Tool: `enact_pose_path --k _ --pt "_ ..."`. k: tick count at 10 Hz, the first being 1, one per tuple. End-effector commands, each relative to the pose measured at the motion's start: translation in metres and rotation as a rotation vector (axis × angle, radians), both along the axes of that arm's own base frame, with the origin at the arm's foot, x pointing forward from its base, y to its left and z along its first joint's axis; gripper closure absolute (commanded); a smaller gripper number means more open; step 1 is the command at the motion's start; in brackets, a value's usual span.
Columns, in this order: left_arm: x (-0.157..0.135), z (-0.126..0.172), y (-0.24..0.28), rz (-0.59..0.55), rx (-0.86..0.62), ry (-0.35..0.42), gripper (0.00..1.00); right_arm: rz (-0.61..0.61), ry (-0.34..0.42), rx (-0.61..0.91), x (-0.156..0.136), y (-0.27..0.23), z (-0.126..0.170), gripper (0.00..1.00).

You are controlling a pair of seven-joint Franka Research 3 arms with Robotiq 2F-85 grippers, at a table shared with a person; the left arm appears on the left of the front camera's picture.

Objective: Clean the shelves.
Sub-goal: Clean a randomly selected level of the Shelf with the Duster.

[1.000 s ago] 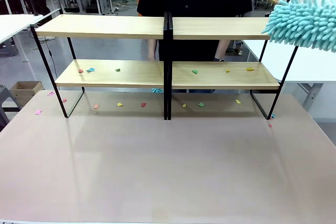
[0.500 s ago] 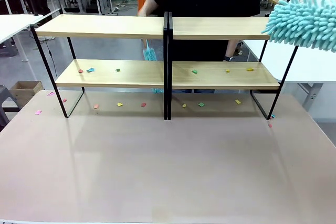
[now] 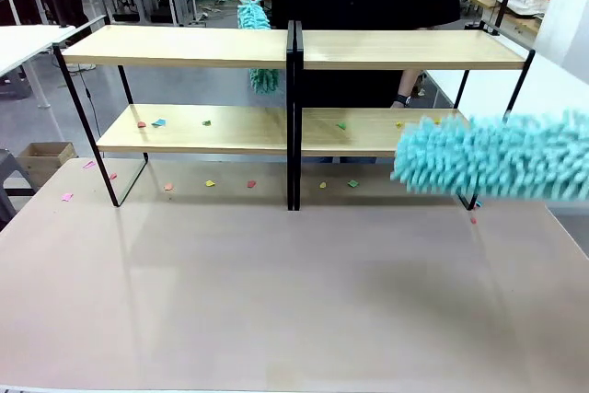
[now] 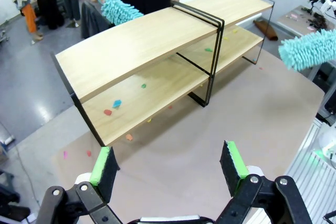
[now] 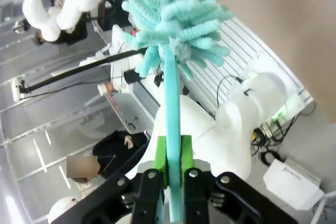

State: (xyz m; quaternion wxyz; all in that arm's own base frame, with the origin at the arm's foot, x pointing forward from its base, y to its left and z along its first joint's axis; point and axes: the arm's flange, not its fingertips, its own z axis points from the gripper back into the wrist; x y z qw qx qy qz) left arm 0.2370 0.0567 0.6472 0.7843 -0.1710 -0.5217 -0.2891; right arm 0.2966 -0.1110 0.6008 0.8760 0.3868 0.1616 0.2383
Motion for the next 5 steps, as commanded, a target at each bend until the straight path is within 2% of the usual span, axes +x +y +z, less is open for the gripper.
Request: enact_pose_path --k 1,3,4,5 --pt "0.001 -0.001 0.000 -0.007 -0.007 -0.001 0.00 0.049 0.031 -0.069 -0.007 -0.024 0.009 0.88" --pt "0.001 -0.001 0.000 -0.007 -0.007 -0.001 0.00 0.083 0.098 -0.180 -0.010 -0.035 0.000 0.88" --pt "0.001 -0.001 0.000 -0.007 -0.007 -0.001 0.00 0.073 0.090 -0.207 -0.011 -0.036 -0.004 0.88" --pt "0.001 -0.001 0.000 -0.007 -0.007 -0.001 0.00 0.049 0.083 -0.140 0.000 -0.013 -0.028 0.88"
